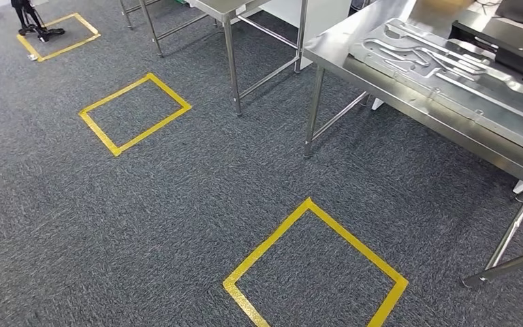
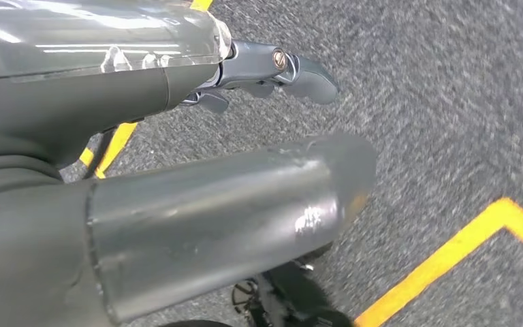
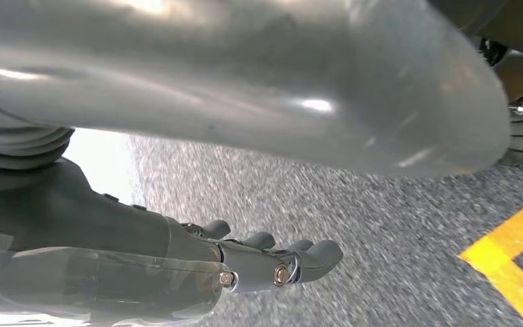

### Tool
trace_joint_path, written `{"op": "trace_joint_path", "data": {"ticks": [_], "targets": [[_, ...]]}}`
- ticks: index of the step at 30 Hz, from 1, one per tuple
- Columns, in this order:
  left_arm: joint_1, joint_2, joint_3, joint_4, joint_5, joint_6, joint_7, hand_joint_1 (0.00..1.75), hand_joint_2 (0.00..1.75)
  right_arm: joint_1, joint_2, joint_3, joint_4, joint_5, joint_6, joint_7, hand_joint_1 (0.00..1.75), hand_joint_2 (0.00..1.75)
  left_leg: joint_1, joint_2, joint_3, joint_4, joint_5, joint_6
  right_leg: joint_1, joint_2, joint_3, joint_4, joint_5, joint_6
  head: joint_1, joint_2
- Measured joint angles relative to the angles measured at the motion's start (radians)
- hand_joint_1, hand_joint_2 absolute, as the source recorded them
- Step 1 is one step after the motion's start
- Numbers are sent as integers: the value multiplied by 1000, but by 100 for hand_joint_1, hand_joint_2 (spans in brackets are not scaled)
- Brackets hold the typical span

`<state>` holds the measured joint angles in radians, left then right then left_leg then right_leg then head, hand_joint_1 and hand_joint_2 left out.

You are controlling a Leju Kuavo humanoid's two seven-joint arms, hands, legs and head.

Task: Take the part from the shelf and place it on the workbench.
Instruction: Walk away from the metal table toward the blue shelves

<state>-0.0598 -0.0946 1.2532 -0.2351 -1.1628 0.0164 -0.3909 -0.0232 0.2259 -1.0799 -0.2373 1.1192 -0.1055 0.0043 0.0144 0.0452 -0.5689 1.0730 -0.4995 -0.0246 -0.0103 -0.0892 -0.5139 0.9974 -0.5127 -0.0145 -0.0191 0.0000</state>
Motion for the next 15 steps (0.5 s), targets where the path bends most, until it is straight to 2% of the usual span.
{"op": "trace_joint_path", "data": {"ticks": [1, 2, 4, 5, 7, 8, 9, 10, 11, 12, 13, 15], "targets": [[-2, 0, 1, 0, 0, 0, 0, 0, 0, 0, -1, 0, 0, 1, -2, -2, 0, 0, -3, 14, 22, -42, 12, 6, 3, -9, 2, 2, -2, 5, 1, 0], [-2, 0, 1, 0, -1, 0, -1, 0, 0, -1, -1, 0, 0, 3, -3, -4, 0, 0, -7, 21, 30, -63, 14, 13, 5, -18, 4, 2, -4, 11, 3, 0], [1, 0, 2, 0, -2, 0, 0, 0, 0, -6, -2, 2, 0, 5, -7, -6, 0, 0, -9, 1, 27, -68, 17, 25, 6, -35, 9, 1, -6, 22, 6, 0], [3, 0, 3, 0, -3, 0, 0, 0, 0, -7, -3, 2, 0, 6, -9, -6, 0, 0, -8, -8, 27, -72, 21, 32, 4, -27, 9, 6, -12, 27, 6, 0], [2, -2, 4, 0, -8, -1, 1, 0, 0, -7, -5, 3, 0, 8, -14, -7, 0, 0, -3, -29, 27, -78, 30, 46, -1, 21, -16, 66, -57, 36, 11, 0], [0, -2, 4, 0, -10, -1, 2, 0, 0, -5, -6, 3, 0, 9, -15, -8, 0, 0, -3, -39, 23, -79, 32, 51, -3, 53, -43, 126, -92, 39, 13, 0], [-1, -2, 4, 0, -13, -2, 3, 0, 0, -3, -7, 3, 0, 10, -15, -8, 0, 0, -4, -51, 20, -78, 34, 54, -3, 72, -76, 194, -126, 40, 15, 0], [-2, -2, 4, 0, -16, -2, 3, 0, 0, -2, -7, 3, 0, 12, -15, -7, 0, 0, -5, -64, 18, -78, 35, 55, -3, 80, -104, 251, -145, 40, 15, 0], [-2, -2, 4, 0, -17, -2, 4, 0, 0, -1, -8, 3, 0, 13, -15, -6, 0, 0, -6, -78, 16, -77, 36, 56, -3, 84, -119, 278, -145, 40, 15, 0], [-1, -2, 4, 0, -19, -3, 5, 0, 0, 0, -8, 3, 0, 14, -15, -5, 0, 0, -6, -93, 16, -75, 36, 56, -3, 87, -117, 268, -124, 39, 15, 0], [0, -2, 4, 0, -19, -3, 5, 0, 0, 1, -8, 3, 0, 14, -15, -4, 0, 0, -6, -108, 17, -73, 36, 55, -3, 94, -97, 221, -87, 37, 15, 0], [-1, -3, 4, 0, -20, -3, 6, 0, 0, 4, -9, 3, 0, 15, -15, -3, 0, 0, -7, -136, 14, -67, 35, 50, -4, 137, -42, 89, -20, 28, 15, 0]]}}
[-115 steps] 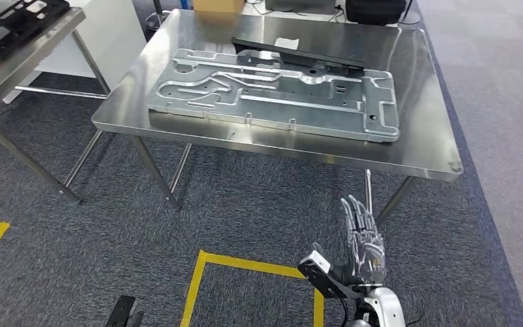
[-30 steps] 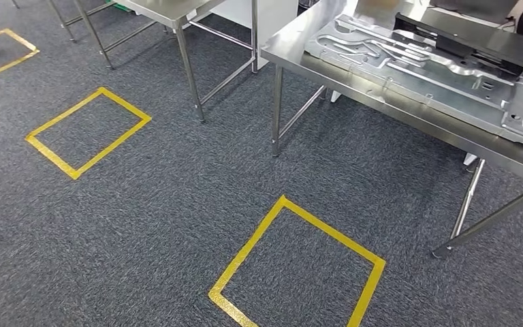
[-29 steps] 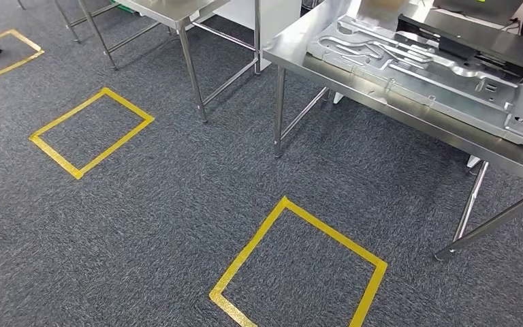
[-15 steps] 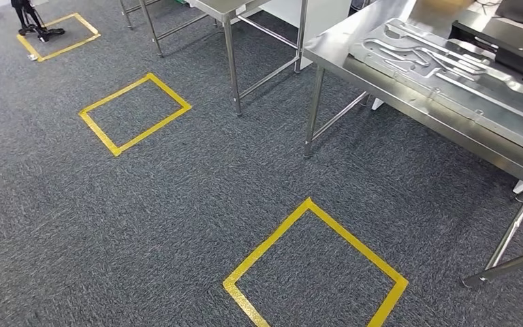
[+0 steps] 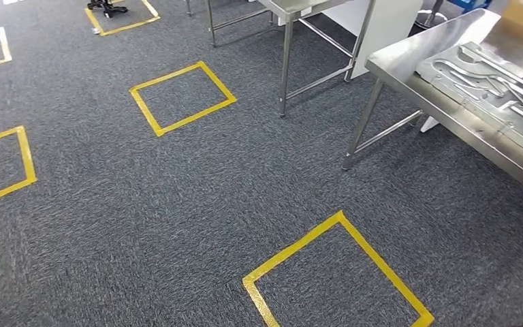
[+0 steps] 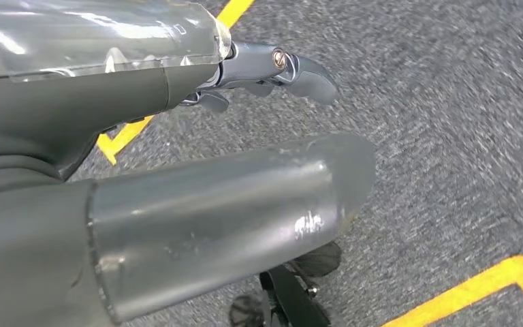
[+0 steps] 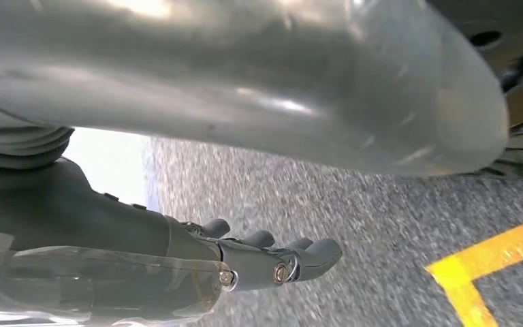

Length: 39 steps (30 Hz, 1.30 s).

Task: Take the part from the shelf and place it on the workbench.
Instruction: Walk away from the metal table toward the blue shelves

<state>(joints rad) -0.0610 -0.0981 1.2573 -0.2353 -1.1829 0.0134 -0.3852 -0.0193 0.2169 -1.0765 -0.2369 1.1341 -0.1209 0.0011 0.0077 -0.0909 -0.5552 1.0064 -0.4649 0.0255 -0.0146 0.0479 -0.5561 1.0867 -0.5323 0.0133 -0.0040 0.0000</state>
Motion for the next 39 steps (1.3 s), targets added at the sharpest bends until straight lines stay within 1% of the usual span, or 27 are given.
{"op": "trace_joint_path", "data": {"ticks": [2, 4, 5, 7, 8, 9, 10, 11, 12, 13, 15, 17, 18, 20, 22, 24, 25, 26, 27, 28, 29, 31, 33, 35, 36, 37, 39], "targets": [[-2, -2, 0, 0, 0, 0, 0, 0, 0, 1, -1, 0, 0, 0, 0, 1, 0, 0, 1, -24, -8, 5, 1, -11, 1, 32, 26, -68, 19, -7, 0, 0], [1, -2, 0, 0, -1, 0, 0, 0, 0, -2, -2, 0, 0, 0, 0, 2, 0, 0, 2, -45, -16, 3, 6, -26, 1, 18, 29, -76, 19, -14, 0, 0], [3, -2, 0, 0, -1, -1, 0, 0, 0, -4, -1, 0, 0, 0, -1, 2, 0, 0, 2, -36, -18, 6, 4, -31, 0, 5, 32, -82, 22, -19, 0, 0], [3, -3, 0, 0, -1, -1, 0, 0, 0, -3, -1, 0, 0, 0, -2, 4, 0, 0, 0, 17, -43, 56, -28, -39, -3, -25, 39, -94, 27, -34, -6, 0], [1, -4, 0, 0, -1, -1, 0, 0, 0, -1, -1, 0, 0, 0, -2, 4, 0, 0, 2, 51, -69, 112, -59, -42, -1, -41, 41, -97, 27, -39, -9, 0], [-2, -4, 0, 0, -1, -1, 0, 0, 0, 1, -1, 0, 0, 0, -2, 5, 0, 0, 3, 69, -101, 179, -93, -45, 0, -57, 41, -97, 26, -42, -12, 0], [-3, -4, 0, 0, -1, -1, 0, 0, 0, 2, -1, 0, 0, 0, -1, 5, 0, 0, 6, 77, -131, 242, -118, -50, 2, -73, 41, -96, 24, -43, -12, 0], [-2, -4, 0, 0, -1, -1, 0, 0, 0, 2, -1, 0, 0, 0, -1, 5, 0, 0, 8, 81, -148, 280, -127, -53, 2, -88, 41, -96, 22, -43, -12, 0], [0, -4, 0, 0, -1, -1, 0, 0, 0, 2, -1, 0, 0, 0, -1, 5, 0, 0, 10, 84, -145, 280, -116, -56, 2, -102, 43, -95, 20, -42, -13, 0], [1, -4, 0, 0, -1, -1, 0, 0, 0, 1, -1, 0, 0, 0, 0, 5, 0, 0, 12, 90, -122, 240, -90, -57, 2, -116, 45, -94, 17, -39, -13, 0], [1, -4, 0, 0, -2, -1, 0, 0, 0, 1, -1, 0, 0, 0, 0, 5, 0, 0, 10, 132, -45, 101, -31, -55, 4, -141, 53, -91, 9, -31, -14, 0], [-3, -4, 0, 0, -3, -1, -1, 0, 0, 1, -1, 0, 0, 0, 0, 5, 0, 0, 4, 162, -2, 17, -9, -45, 10, -162, 59, -87, 2, -19, -11, 0], [-4, -4, 0, 0, -6, -2, -1, 0, 0, -1, -1, 0, 0, 0, -1, 5, 0, 0, 1, 160, -3, 10, -11, -40, 12, -172, 61, -88, 0, -14, -10, 0], [0, -4, 0, 0, -11, -2, -2, 0, 0, -6, -1, 0, 0, 0, -3, 5, 0, 0, 1, 136, -4, 5, -7, -27, 10, -183, 68, -89, -5, -3, -7, 0], [2, -4, 0, 0, -14, -2, -2, 0, 0, -8, -1, -1, 0, 0, -6, 5, 0, 0, 3, 114, 0, -5, 0, -15, 4, -139, 56, -53, -36, 7, -5, 0], [-1, -4, 0, 0, -15, -2, -1, 0, 0, -5, -1, -2, 0, 0, -9, 4, 0, 0, 4, 92, -1, -9, 6, -5, 1, -74, -2, 64, -101, 9, -1, 0], [-3, -4, 0, 0, -15, -2, -1, 0, 0, -3, -1, -4, 0, 0, -10, 3, 0, 0, 3, 78, -3, -9, 7, -3, 2, -58, -39, 134, -129, 9, -1, 0], [-4, -4, 0, 0, -15, -2, -1, 0, 0, -2, -1, -6, 0, 0, -11, 1, 0, 0, 2, 64, -4, -9, 8, -2, 2, -52, -68, 185, -141, 8, -1, 0], [-3, -4, 0, 0, -15, -2, -1, 0, 0, -1, -1, -8, 0, 1, -12, -1, 0, 0, 1, 49, -4, -8, 8, -1, 1, -50, -80, 200, -130, 7, -1, 0], [-3, -4, 0, 0, -15, -2, -1, 0, 0, -1, -1, -9, 0, 2, -13, -4, 0, 0, 1, 32, -2, -8, 8, -2, 1, -47, -73, 176, -100, 5, -1, 0], [-2, -3, 0, 0, -15, -2, -1, 0, 0, 0, -1, -10, 0, 3, -14, -8, 0, 0, 1, 16, 0, -7, 7, -3, 1, -37, -51, 118, -57, 2, -1, 0], [-3, -3, 0, 0, -16, -2, -2, 0, 0, 2, -1, -14, 0, 4, -16, -14, 0, 0, 0, -12, -2, 0, 5, -9, -1, 14, -1, -11, 7, -6, 0, 0], [-4, -2, 0, 0, -16, -3, -2, 0, 0, 2, -1, -19, 0, 6, -18, -18, 0, 0, 0, -35, -11, 4, 6, -21, -1, 43, 18, -65, 21, -12, 0, 0], [-3, -1, 1, 0, -16, -3, -2, 0, 0, -1, -1, -22, 0, 8, -18, -20, 0, 0, 4, -52, -19, 5, 9, -35, 0, 21, 21, -72, 22, -20, 1, 0], [0, -1, 1, 0, -16, -3, -1, 0, 0, -2, -1, -23, 0, 10, -18, -21, 0, 0, 4, -40, -23, 13, 4, -40, 0, 8, 24, -76, 24, -27, 0, 0], [1, -1, 2, 0, -17, -4, 0, 0, 0, -1, -1, -24, 0, 12, -18, -22, 0, 0, 3, -14, -35, 37, -12, -44, -1, -6, 27, -81, 26, -34, -2, 0], [-2, 0, 3, 0, -18, -4, 1, 0, 0, 3, -1, -26, 0, 16, -17, -24, 0, 0, 2, 50, -83, 142, -72, -50, 1, -39, 30, -85, 27, -44, -8, 0]]}}
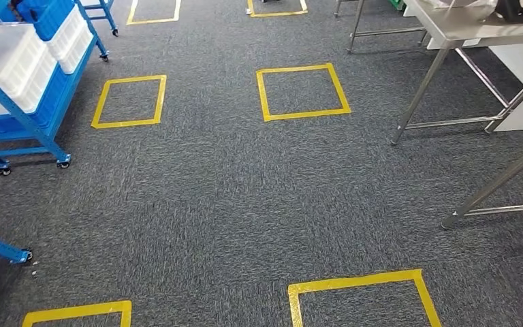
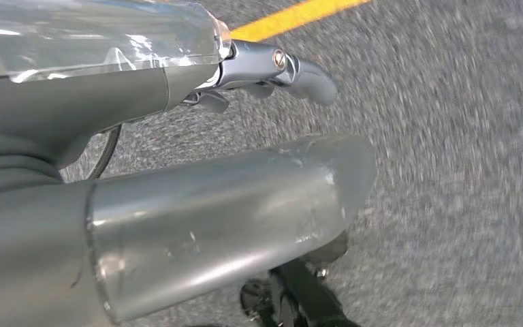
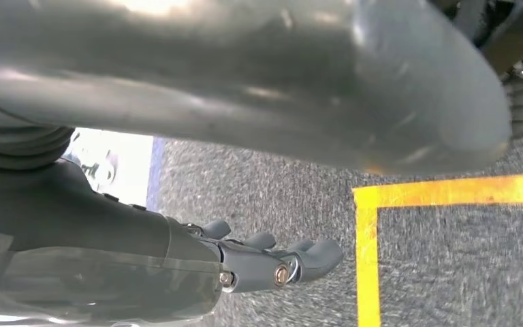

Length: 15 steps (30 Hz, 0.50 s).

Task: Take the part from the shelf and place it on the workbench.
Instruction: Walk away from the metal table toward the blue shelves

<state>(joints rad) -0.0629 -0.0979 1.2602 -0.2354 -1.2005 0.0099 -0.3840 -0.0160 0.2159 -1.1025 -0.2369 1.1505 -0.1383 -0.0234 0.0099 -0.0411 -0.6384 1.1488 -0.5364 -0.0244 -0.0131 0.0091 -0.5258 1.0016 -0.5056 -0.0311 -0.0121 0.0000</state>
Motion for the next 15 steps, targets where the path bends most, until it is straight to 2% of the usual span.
{"op": "trace_joint_path", "data": {"ticks": [1, 2, 3, 4, 5, 7, 8, 9, 11, 12, 13, 15], "targets": [[-2, 1, 1, 0, -1, 0, 1, 0, 0, 2, 0, -1, 0, 2, 1, -1, 0, 0, 1, 17, -32, 67, -32, -3, 2, -17, 0, 0, -1, -3, -2, 0], [-3, 1, 2, 0, -1, 0, 1, 0, 0, 3, 0, -2, 0, 4, 1, -1, 0, 0, 2, 25, -56, 119, -51, -6, 4, -34, 0, 0, -3, -4, -3, 0], [-2, 1, 3, 0, -2, 0, 1, 0, 0, 4, 0, -2, 0, 6, 2, -1, 0, 0, 3, 30, -66, 142, -53, -9, 5, -51, 0, 1, -4, -4, -3, 0], [0, 2, 3, 0, -3, 0, 1, 0, 0, 3, 0, -3, 0, 7, 3, -1, 0, 0, 4, 36, -54, 124, -35, -10, 5, -66, 1, 1, -6, -3, -3, 0], [2, 3, 4, 0, -5, 0, 1, 0, 0, 2, 0, -4, 0, 8, 4, -1, 0, 0, 5, 46, -23, 71, -5, -10, 5, -80, 4, 2, -9, -1, -3, 0], [1, 4, 5, 0, -10, 0, 0, 0, 0, 1, 0, -6, 0, 8, 8, -1, 0, 0, 1, 92, 53, -66, 47, -4, 9, -106, 11, 4, -16, 8, -3, 0], [-1, 4, 5, 0, -12, 0, 0, 0, 0, 1, 0, -7, 0, 9, 9, 0, 0, 0, -2, 108, 76, -110, 59, 2, 11, -118, 15, 5, -19, 13, -1, 0], [-2, 5, 5, 0, -13, 0, 0, 0, 0, 0, 0, -8, 0, 10, 10, 0, 0, 0, -5, 115, 86, -130, 61, 9, 13, -127, 17, 6, -22, 17, 0, 0], [0, 6, 6, 0, -14, 0, 0, 0, 0, -6, 0, -11, 0, 11, 10, 0, 0, 0, -8, 94, 83, -135, 64, 22, 14, -142, 22, 4, -25, 27, 4, 0], [3, 7, 6, 0, -14, 0, 0, 0, 0, -8, 0, -13, 0, 11, 9, -1, 0, 0, -6, 83, 84, -139, 67, 28, 11, -129, 23, 9, -30, 32, 5, 0], [3, 8, 7, 0, -14, 0, 0, 0, 0, -10, 0, -14, 0, 12, 9, -2, 0, 0, -4, 72, 85, -143, 70, 35, 9, -103, 17, 25, -44, 38, 5, 0], [0, 8, 8, 0, -14, -1, 0, 0, 0, -7, 0, -16, 0, 16, 8, -4, 0, 0, -2, 51, 85, -148, 77, 46, 5, -38, -26, 117, -100, 44, 8, 0]]}}
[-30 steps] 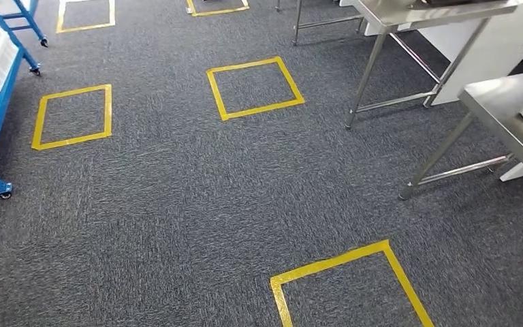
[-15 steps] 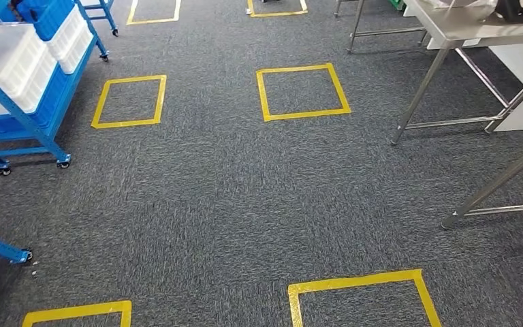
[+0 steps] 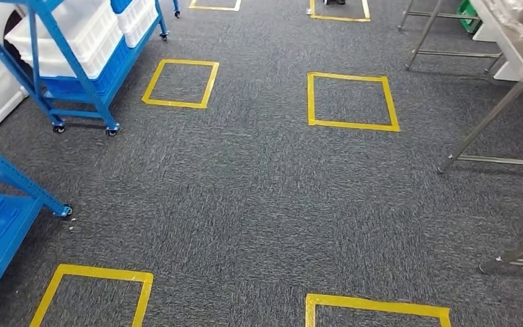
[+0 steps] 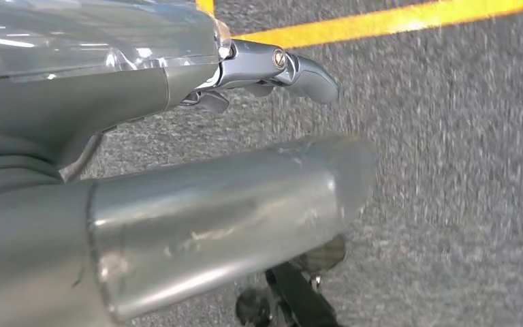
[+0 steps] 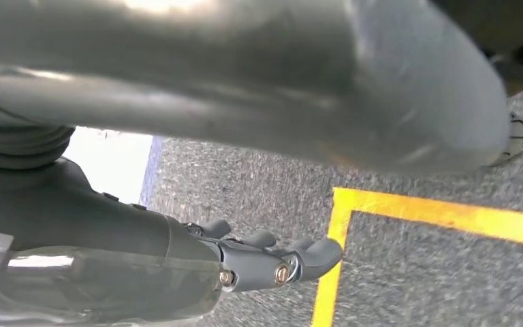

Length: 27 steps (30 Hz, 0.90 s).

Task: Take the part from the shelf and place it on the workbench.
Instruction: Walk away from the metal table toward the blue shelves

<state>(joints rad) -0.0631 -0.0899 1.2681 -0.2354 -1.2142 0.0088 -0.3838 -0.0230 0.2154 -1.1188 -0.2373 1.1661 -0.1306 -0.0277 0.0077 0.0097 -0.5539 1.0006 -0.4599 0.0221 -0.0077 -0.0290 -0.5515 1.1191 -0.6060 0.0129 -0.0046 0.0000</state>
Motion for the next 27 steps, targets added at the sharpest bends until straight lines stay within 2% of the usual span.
{"op": "trace_joint_path", "data": {"ticks": [1, 2, 3, 4, 5, 6, 7, 8, 9, 10, 11, 12, 13, 14, 16, 17, 18, 19, 20, 21, 22, 24, 25, 27], "targets": [[-3, 0, 0, 0, 0, -1, 0, 0, 0, 2, 0, -1, 0, 1, 0, -1, 0, 0, -1, -13, -3, 0, 2, 4, 0, 17, -35, 69, -32, 1, 1, 0], [-4, 0, 1, 0, 0, -2, 0, 0, 0, 3, 0, -2, 0, 2, -1, -1, 0, 0, -2, -27, -4, 1, 3, 6, 0, 24, -68, 131, -54, 1, 1, 0], [-5, 0, 2, 0, 0, -3, 0, 0, 0, 4, 0, -4, 0, 3, -1, -1, 0, 0, -3, -42, -5, 2, 3, 6, -1, 26, -90, 168, -57, 1, 1, 0], [-4, 1, 2, 0, 0, -3, 0, 0, 0, 5, 0, -5, 0, 3, -1, -1, 0, 0, -3, -58, -5, 3, 3, 6, -1, 28, -94, 167, -39, 0, 1, 0], [-3, 1, 3, 0, 0, -4, 0, 0, 0, 5, 0, -6, 0, 3, -1, -1, 0, 0, -4, -74, -4, 5, 3, 6, -2, 33, -80, 128, -4, -2, 1, 0], [-3, 1, 3, 0, 0, -4, 0, 0, 0, 5, -1, -7, 0, 3, -1, -1, 0, 0, -3, -89, -4, 7, 2, 4, -4, 47, -53, 63, 39, -4, 1, 0], [-3, 0, 3, 0, 0, -5, 0, 0, 0, 6, -1, -7, 0, 3, -1, -2, 0, 0, -4, -104, -6, 12, 0, 1, -6, 73, -26, -3, 70, -7, 1, 0], [-4, 0, 3, 0, 0, -6, -1, 0, 0, 6, -2, -8, 0, 3, -1, -2, 0, 0, -4, -117, -9, 16, 0, -4, -7, 95, -6, -53, 89, -10, 1, 0], [-5, 0, 3, 0, 0, -6, -2, 0, 0, 6, -3, -9, 0, 3, -1, -2, 0, 0, -3, -128, -13, 19, -1, -10, -6, 111, 4, -80, 96, -12, 1, 0], [-5, 0, 4, 0, 0, -6, -2, 0, 0, 5, -4, -10, 0, 3, -1, -2, 0, 0, -1, -139, -18, 20, 0, -17, -4, 115, 7, -88, 93, -15, 1, 0], [-4, 0, 4, 0, 0, -6, -3, 0, 0, 3, -4, -11, 0, 3, -1, -2, 0, 0, 1, -151, -21, 18, 3, -25, -3, 103, 8, -91, 95, -20, 1, 0], [-2, 0, 4, 0, 0, -6, -3, 0, 0, 1, -5, -12, 0, 4, -1, -1, 0, 0, 3, -153, -23, 19, 3, -31, -4, 89, 11, -97, 98, -27, 1, 0], [0, 0, 4, 0, 0, -6, -3, 0, 0, 0, -5, -13, 0, 5, -1, -1, 0, 0, 3, -134, -29, 30, -6, -35, -4, 76, 15, -103, 101, -35, -1, 0], [0, 0, 4, 0, 0, -5, -3, 0, 0, 1, -5, -14, 0, 6, 0, -1, 0, 0, 2, -107, -43, 59, -25, -39, -5, 60, 18, -110, 104, -43, -4, 0], [-4, 0, 4, 0, -1, -5, -3, 0, 0, 6, -6, -15, 0, 8, 1, -1, 0, 0, 3, -43, -97, 173, -88, -44, -2, 28, 21, -116, 104, -52, -9, 0], [-6, -1, 4, 0, -1, -5, -3, 0, 0, 7, -6, -16, 0, 9, 1, 0, 0, 0, 5, -30, -126, 235, -115, -48, 0, 11, 21, -115, 103, -54, -11, 0], [-6, -1, 4, 0, -2, -5, -3, 0, 0, 8, -6, -16, 0, 11, 2, 0, 0, 0, 8, -24, -146, 278, -128, -51, 1, -5, 21, -115, 101, -54, -11, 0], [-4, -1, 4, 0, -2, -5, -3, 0, 0, 7, -6, -16, 0, 12, 2, 0, 0, 0, 11, -19, -147, 285, -122, -55, 2, -20, 22, -115, 99, -54, -10, 0], [-2, -1, 4, 0, -2, -5, -3, 0, 0, 7, -6, -16, 0, 13, 2, 1, 0, 0, 13, -14, -130, 255, -100, -57, 2, -33, 23, -115, 97, -52, -11, 0], [-1, -1, 4, 0, -3, -5, -3, 0, 0, 6, -6, -16, 0, 13, 2, 1, 0, 0, 15, -3, -95, 193, -67, -58, 2, -47, 27, -114, 95, -48, -11, 0], [0, -1, 4, 0, -3, -5, -3, 0, 0, 6, -6, -16, 0, 14, 2, 1, 0, 0, 14, 20, -56, 121, -40, -57, 3, -60, 30, -114, 91, -44, -12, 0], [-2, -1, 4, 0, -3, -5, -4, 0, 0, 5, -6, -17, 0, 15, 2, 1, 0, 0, 9, 49, -5, 27, -12, -49, 6, -83, 37, -111, 84, -33, -10, 0], [-2, -1, 4, 0, -3, -5, -4, 0, 0, 3, -6, -17, 0, 16, 2, 1, 0, 0, 5, 53, -1, 14, -12, -43, 7, -92, 40, -111, 81, -28, -9, 0], [2, -1, 5, 0, -3, -5, -4, 0, 0, -3, -6, -17, 0, 19, 3, 1, 0, 0, 4, 31, -1, 10, -9, -31, 5, -104, 47, -112, 78, -17, -7, 0]]}}
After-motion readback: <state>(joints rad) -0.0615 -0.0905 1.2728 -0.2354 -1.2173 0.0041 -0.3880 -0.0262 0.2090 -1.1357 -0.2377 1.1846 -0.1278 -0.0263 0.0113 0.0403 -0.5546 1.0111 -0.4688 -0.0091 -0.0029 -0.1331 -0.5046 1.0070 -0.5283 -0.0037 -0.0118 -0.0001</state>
